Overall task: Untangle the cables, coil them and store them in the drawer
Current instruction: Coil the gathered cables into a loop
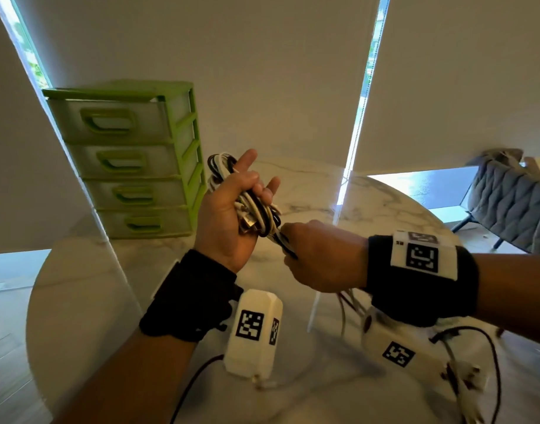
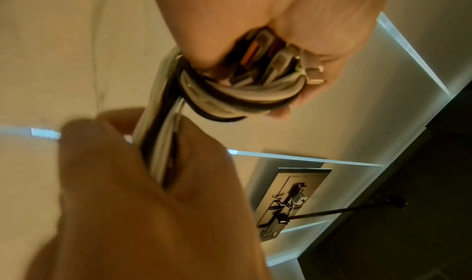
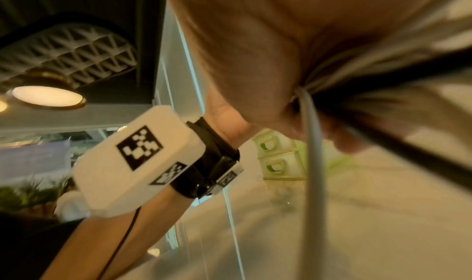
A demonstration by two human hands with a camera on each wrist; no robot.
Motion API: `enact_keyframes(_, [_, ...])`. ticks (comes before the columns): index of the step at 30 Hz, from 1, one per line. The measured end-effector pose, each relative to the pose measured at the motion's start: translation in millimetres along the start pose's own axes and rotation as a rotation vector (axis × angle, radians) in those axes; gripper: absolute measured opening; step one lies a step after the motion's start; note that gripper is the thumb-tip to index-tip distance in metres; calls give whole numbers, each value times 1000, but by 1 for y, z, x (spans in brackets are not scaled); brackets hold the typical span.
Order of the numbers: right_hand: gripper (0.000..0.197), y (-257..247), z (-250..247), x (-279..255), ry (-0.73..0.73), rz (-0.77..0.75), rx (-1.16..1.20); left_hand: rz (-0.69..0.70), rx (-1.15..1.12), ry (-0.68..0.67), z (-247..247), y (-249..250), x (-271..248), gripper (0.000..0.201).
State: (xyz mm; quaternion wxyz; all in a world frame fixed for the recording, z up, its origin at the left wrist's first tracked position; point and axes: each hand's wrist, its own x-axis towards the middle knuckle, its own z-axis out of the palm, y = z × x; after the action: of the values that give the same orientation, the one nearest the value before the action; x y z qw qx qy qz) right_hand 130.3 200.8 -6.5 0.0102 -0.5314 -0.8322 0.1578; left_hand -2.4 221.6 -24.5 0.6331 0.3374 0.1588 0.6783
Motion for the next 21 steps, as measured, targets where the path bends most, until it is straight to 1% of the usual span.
enact_keyframes(1, [4, -1, -3, -2, 19, -17, -64, 4, 38, 26, 0, 0, 1, 45])
enact_keyframes(2, [8, -1, -5, -5, 43, -31, -119, 15, 85, 49, 0, 1, 1, 38])
enact_keyframes(4, [12, -3, -11, -8, 89, -60, -229, 56, 198, 96, 0, 0, 2, 18])
enact_keyframes(7, [12, -8, -20, -12, 104, -129, -351, 95, 327, 178, 2, -1, 1, 13])
enact_keyframes(9, [6, -15, -25, -13, 88, -205, -428, 133, 408, 222, 1, -1, 3, 9])
enact_keyframes(10, [6, -18, -27, -13, 80, -239, -461, 139, 443, 241, -1, -1, 4, 11])
enact_keyframes(12, [11, -23, -33, -10, 68, -288, -542, 108, 536, 261, -2, 1, 5, 23])
enact_keyframes(14, [16, -29, -40, -9, 1, -338, -625, 37, 626, 266, -3, 2, 5, 28])
enact_keyframes(16, [9, -36, -51, -5, -97, -403, -673, -46, 673, 280, 0, 3, 1, 22])
enact_keyframes(17, [7, -40, -58, -3, -129, -434, -697, -61, 680, 280, -1, 4, 1, 17])
enact_keyframes(19, [12, -44, -74, 6, -123, -481, -758, -65, 734, 237, -3, 6, 1, 8])
enact_keyframes(21, [11, -44, -85, 16, -72, -519, -765, -121, 825, 218, -9, 8, 5, 11])
